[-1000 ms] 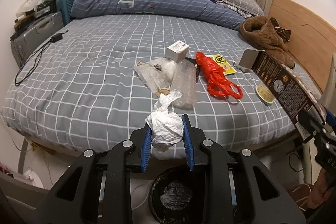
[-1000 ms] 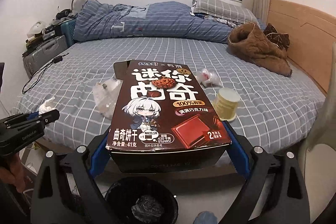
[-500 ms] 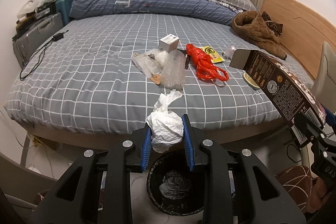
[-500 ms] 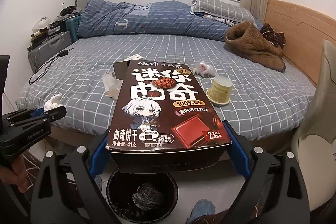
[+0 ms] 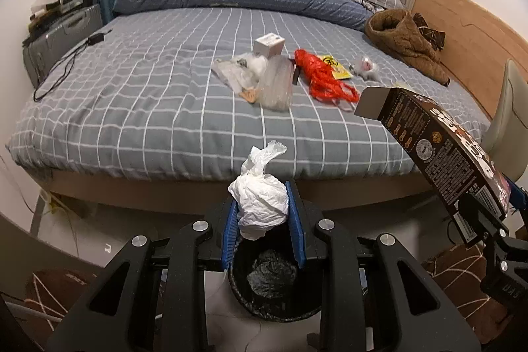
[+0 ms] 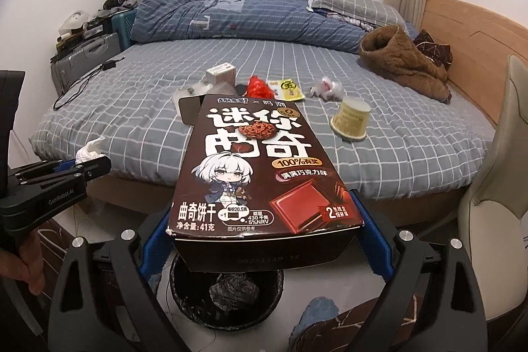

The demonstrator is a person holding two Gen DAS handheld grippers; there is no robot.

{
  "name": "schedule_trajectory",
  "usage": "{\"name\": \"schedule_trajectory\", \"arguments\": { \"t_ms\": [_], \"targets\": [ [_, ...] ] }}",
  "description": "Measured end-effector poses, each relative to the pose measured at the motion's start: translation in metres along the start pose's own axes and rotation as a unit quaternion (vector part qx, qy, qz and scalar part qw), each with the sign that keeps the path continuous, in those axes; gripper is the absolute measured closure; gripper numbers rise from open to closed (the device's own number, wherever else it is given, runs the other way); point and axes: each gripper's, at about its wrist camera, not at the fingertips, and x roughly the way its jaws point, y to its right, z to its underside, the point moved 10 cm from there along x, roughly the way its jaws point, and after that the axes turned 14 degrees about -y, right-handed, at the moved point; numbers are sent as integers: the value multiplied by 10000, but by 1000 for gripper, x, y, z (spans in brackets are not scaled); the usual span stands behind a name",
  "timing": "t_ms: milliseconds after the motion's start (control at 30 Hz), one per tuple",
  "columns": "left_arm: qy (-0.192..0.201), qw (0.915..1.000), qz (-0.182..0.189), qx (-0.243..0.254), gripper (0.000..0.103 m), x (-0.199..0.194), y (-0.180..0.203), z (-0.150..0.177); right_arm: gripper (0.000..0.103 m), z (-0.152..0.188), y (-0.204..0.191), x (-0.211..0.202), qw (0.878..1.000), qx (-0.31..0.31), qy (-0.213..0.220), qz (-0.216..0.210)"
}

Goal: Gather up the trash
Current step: 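Lift the tissue and brown box and carry both toward the black trash bin, then drop the brown box into the bin with the right tool while the left tool releases the tissue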

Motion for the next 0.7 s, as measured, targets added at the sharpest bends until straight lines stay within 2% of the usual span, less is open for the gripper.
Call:
{"name": "schedule_trajectory", "arguments": {
  "t_ms": [433, 700],
  "targets": [
    [-272, 9996, -20, -83, 77, 27, -10, 30, 13, 36, -11, 34, 9990, -22, -424, -103],
    [-534, 9985, -41, -98, 77, 62, -17, 46, 13, 54, -19, 72, 9966, -1, -802, -181]
  ]
}}
